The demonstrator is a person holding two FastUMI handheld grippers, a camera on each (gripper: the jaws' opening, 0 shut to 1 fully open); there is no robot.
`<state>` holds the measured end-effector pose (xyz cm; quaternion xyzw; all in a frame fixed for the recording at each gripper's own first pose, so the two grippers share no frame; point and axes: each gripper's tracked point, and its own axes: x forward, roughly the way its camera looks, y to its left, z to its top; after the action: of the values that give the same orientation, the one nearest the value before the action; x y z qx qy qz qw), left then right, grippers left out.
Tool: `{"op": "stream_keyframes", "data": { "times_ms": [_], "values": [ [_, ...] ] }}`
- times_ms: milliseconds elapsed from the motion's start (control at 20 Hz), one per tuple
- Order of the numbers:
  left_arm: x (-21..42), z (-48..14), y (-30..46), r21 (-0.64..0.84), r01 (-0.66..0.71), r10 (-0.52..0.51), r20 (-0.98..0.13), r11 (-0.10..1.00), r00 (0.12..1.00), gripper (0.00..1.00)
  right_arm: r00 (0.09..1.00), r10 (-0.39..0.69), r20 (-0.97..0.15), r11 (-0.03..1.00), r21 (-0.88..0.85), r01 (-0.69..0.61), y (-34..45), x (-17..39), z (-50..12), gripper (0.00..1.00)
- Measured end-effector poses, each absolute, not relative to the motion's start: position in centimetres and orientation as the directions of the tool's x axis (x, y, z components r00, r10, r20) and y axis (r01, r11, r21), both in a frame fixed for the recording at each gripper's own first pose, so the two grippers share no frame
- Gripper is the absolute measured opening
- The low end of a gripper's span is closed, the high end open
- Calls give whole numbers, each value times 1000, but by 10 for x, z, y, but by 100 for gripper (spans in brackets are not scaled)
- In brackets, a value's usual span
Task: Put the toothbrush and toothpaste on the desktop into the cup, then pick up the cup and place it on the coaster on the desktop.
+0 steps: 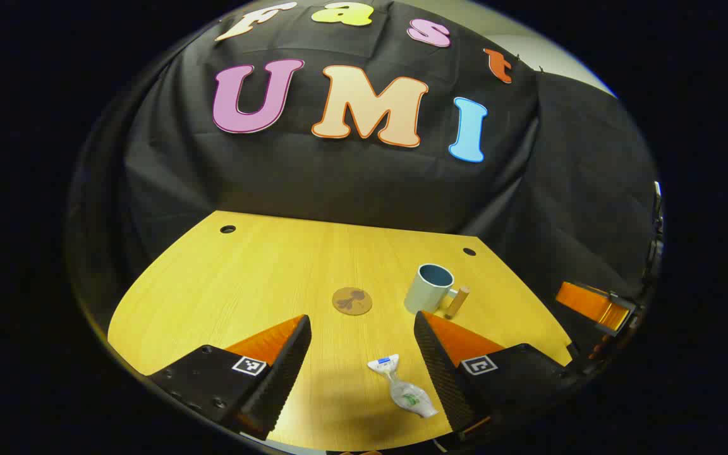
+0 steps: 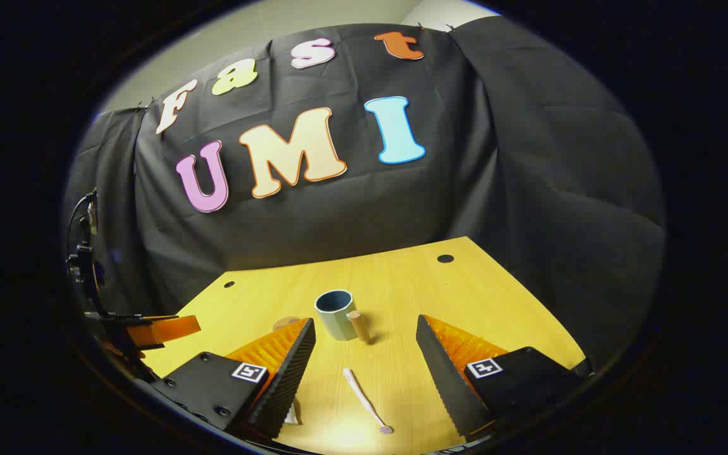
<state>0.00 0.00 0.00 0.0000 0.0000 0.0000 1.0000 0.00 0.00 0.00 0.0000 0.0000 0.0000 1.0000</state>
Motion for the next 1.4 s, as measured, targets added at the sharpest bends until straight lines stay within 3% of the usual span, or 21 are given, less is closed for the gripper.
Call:
{"op": "stream_keyframes", "data": {
  "times_ms": [750, 850, 950, 1400],
  "values": [
    [9, -22, -8, -66, -73, 67, -88, 995, 994, 95, 981, 121, -153, 992, -27, -126, 7, 35, -15, 99],
    [10, -22, -11, -72, -73, 66, -93, 995, 993, 95, 975, 134, -175, 990, -22, -140, 8, 36, -19, 95],
    [11, -25, -11, -73, -78, 70, -103, 994, 992, 95, 969, 146, -199, 988, -25, -154, 8, 39, -25, 99],
    [0, -45, 2, -99, -142, 126, -154, 985, 980, 96, 892, 144, -428, 970, -118, -213, 26, 55, -84, 99]
  ]
}}
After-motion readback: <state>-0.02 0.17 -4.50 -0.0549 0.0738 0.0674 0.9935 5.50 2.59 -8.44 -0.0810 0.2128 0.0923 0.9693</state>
